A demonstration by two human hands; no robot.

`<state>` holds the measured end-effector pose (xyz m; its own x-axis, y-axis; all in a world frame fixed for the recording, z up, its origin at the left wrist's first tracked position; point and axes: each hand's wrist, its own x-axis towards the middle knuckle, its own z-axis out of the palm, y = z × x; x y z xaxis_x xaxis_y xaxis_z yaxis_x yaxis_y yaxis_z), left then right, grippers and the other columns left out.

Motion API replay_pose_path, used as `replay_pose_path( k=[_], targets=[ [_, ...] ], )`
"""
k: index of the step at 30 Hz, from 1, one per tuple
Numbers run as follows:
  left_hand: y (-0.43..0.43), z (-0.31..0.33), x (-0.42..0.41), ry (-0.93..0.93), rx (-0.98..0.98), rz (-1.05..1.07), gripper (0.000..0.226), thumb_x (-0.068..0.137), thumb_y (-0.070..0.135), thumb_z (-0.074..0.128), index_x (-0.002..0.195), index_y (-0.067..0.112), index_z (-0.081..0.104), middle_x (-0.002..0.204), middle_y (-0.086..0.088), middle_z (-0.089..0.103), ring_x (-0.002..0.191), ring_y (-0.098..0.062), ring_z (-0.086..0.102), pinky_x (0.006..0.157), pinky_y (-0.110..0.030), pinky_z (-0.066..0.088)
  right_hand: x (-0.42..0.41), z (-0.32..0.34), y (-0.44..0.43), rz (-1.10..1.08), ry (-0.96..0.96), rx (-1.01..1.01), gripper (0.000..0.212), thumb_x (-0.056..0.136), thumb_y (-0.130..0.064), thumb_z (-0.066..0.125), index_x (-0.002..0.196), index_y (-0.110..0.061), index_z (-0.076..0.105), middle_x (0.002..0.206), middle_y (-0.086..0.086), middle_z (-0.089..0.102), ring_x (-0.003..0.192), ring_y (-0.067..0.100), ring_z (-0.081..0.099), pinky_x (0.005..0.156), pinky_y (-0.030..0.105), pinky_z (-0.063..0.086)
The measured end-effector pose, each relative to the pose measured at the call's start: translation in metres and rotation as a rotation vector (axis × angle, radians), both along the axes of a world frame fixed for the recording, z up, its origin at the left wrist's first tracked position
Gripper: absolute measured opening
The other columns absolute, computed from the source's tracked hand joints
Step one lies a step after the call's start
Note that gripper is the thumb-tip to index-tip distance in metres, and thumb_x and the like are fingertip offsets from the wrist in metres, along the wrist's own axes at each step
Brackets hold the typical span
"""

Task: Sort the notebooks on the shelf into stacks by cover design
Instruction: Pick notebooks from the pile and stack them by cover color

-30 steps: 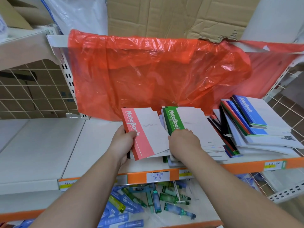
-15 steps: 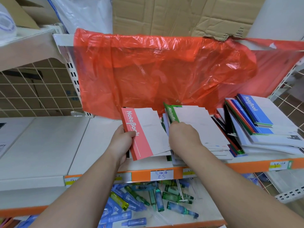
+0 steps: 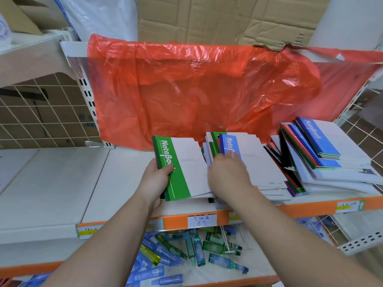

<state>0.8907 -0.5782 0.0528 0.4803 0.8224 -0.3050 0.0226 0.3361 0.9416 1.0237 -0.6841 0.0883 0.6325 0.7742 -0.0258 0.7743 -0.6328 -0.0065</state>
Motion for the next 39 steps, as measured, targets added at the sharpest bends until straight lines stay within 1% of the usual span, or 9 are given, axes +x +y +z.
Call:
replay_pose_path(
  k=[4,9,16,19,24,27,30,35,39],
  targets=[
    [0.002,0.0,0.002,0.005,0.004,-0.001,0.02,0.099,0.007,0.051,0.11,0.021,0.059,0.104,-0.006,0.074,0.092,-0.027,0.072,0.076,-0.042,0.059,0.018,-0.004,-0.01,-0.199,0.186,-0.164,0.052,0.095,-0.018,0.05,0.141,-0.002,0.035,0.15,0.026,0.029,0.139,0.039,0.026,0.106,0.044,0.037],
    [0.004,-0.001,0.002,0.008,0.004,-0.024,0.022,0.099,0.009,0.051,0.115,0.022,0.059,0.106,-0.005,0.074,0.094,-0.027,0.072,0.081,-0.045,0.059,0.004,0.016,-0.016,0.025,0.019,-0.079,0.034,0.092,-0.005,0.048,0.126,-0.003,0.049,0.124,0.017,0.058,0.111,0.034,0.058,0.082,0.035,0.049],
    [0.002,-0.002,0.002,-0.092,-0.007,-0.04,0.029,0.102,0.038,0.049,0.119,0.017,0.06,0.108,-0.008,0.075,0.098,-0.027,0.072,0.087,-0.043,0.055,-0.061,0.016,-0.002,0.463,0.04,0.123,0.024,0.097,-0.018,0.043,0.115,-0.006,0.052,0.107,0.015,0.064,0.091,0.033,0.06,0.063,0.032,0.034],
    [0.002,-0.005,-0.002,-0.065,0.038,-0.039,0.021,0.1,0.022,0.056,0.12,0.015,0.059,0.112,-0.008,0.074,0.098,-0.026,0.072,0.087,-0.043,0.056,-0.067,0.005,0.0,0.556,0.137,0.162,0.033,0.101,-0.03,0.039,0.121,-0.008,0.051,0.11,0.012,0.06,0.096,0.031,0.054,0.067,0.036,0.041],
    [0.005,0.008,-0.004,-0.087,0.031,-0.002,0.02,0.1,0.018,0.054,0.119,0.023,0.059,0.11,-0.001,0.074,0.097,-0.025,0.073,0.088,-0.051,0.057,-0.015,0.002,0.012,0.207,0.374,0.517,0.031,0.096,-0.031,0.048,0.121,-0.012,0.052,0.12,0.008,0.057,0.112,0.028,0.053,0.091,0.039,0.047],
    [0.003,0.027,0.006,-0.175,0.045,-0.015,0.023,0.101,0.017,0.053,0.122,0.023,0.058,0.112,0.0,0.074,0.099,-0.025,0.072,0.086,-0.049,0.058,0.018,0.01,0.011,-0.055,0.642,0.574,0.038,0.097,-0.044,0.047,0.117,-0.012,0.054,0.11,0.002,0.062,0.103,0.023,0.059,0.074,0.027,0.046],
    [-0.005,0.041,0.024,-0.197,0.105,-0.058,0.024,0.1,0.016,0.054,0.123,0.024,0.057,0.112,0.003,0.074,0.098,-0.019,0.072,0.08,-0.042,0.059,0.038,0.015,0.0,-0.077,0.948,0.659,0.025,0.1,-0.039,0.047,0.108,-0.022,0.062,0.096,-0.011,0.067,0.082,0.002,0.062,0.056,0.011,0.043],
    [-0.013,0.054,0.058,-0.033,0.515,-0.054,0.022,0.096,0.016,0.06,0.117,0.025,0.059,0.112,0.012,0.07,0.098,-0.004,0.067,0.085,-0.028,0.056,0.065,0.017,-0.024,-0.013,0.806,0.819,0.023,0.1,-0.027,0.049,0.12,-0.023,0.06,0.11,-0.013,0.066,0.096,0.0,0.061,0.067,0.009,0.043],
    [-0.024,0.064,0.087,-0.126,0.549,-0.067,0.02,0.097,0.014,0.059,0.109,0.03,0.059,0.11,0.011,0.07,0.1,-0.007,0.067,0.086,-0.029,0.055,0.082,0.021,-0.038,-0.031,0.775,0.979,0.015,0.099,-0.022,0.051,0.113,-0.025,0.053,0.109,-0.013,0.063,0.1,-0.002,0.058,0.077,0.014,0.044]
  ],
)
